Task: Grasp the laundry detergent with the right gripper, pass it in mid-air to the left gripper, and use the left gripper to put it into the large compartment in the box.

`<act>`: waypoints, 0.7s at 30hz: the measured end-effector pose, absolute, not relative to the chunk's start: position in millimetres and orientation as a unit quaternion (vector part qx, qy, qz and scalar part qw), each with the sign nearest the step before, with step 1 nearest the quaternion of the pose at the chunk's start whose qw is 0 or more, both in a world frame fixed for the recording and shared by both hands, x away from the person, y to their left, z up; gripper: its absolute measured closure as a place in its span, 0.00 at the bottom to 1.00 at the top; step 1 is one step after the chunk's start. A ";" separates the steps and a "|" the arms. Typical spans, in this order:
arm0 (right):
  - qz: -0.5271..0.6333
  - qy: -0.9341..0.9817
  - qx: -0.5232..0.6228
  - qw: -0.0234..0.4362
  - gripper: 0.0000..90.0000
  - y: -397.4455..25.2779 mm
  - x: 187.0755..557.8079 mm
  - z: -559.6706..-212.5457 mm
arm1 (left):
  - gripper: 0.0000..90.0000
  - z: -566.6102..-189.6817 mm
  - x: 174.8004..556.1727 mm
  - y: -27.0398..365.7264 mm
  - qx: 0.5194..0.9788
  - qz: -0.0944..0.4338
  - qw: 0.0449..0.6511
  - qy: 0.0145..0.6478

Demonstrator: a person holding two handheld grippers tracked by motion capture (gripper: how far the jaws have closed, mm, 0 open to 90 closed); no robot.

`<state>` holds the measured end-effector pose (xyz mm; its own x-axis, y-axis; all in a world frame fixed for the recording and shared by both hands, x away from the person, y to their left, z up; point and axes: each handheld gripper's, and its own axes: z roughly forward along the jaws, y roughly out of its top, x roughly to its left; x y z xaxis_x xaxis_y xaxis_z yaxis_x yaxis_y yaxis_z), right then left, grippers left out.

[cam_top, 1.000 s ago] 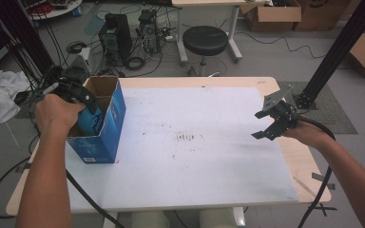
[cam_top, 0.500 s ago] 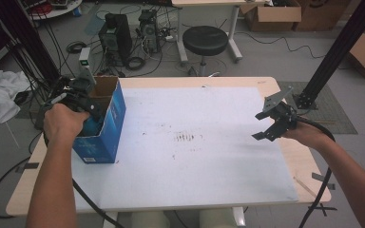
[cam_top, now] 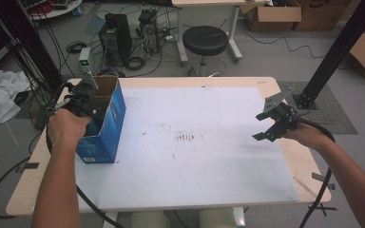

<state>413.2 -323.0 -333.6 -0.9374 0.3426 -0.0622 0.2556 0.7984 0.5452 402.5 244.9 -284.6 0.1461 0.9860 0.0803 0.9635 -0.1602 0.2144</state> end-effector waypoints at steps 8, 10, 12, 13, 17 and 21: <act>0.271 0.947 0.157 0.077 0.19 -321.7 412.3 -335.7 | 0.42 -285.3 401.9 246.3 0.751 0.096 0.058 0.651; 0.271 0.947 0.157 0.077 0.19 -321.7 412.1 -335.6 | 0.42 -284.9 402.1 246.2 0.753 0.093 0.055 0.650; 0.272 0.946 0.159 0.078 0.19 -321.7 411.9 -335.2 | 0.42 -284.8 402.2 246.3 0.753 0.093 0.054 0.649; 0.272 0.946 0.158 0.078 0.19 -321.8 412.0 -335.0 | 0.42 -285.0 402.2 246.4 0.753 0.093 0.055 0.649; 0.270 0.947 0.157 0.077 0.19 -321.6 411.5 -334.5 | 0.42 -284.9 402.3 246.8 0.753 0.090 0.057 0.649; 0.271 0.947 0.157 0.077 0.19 -321.6 411.0 -334.4 | 0.41 -284.2 402.0 248.0 0.754 0.085 0.063 0.649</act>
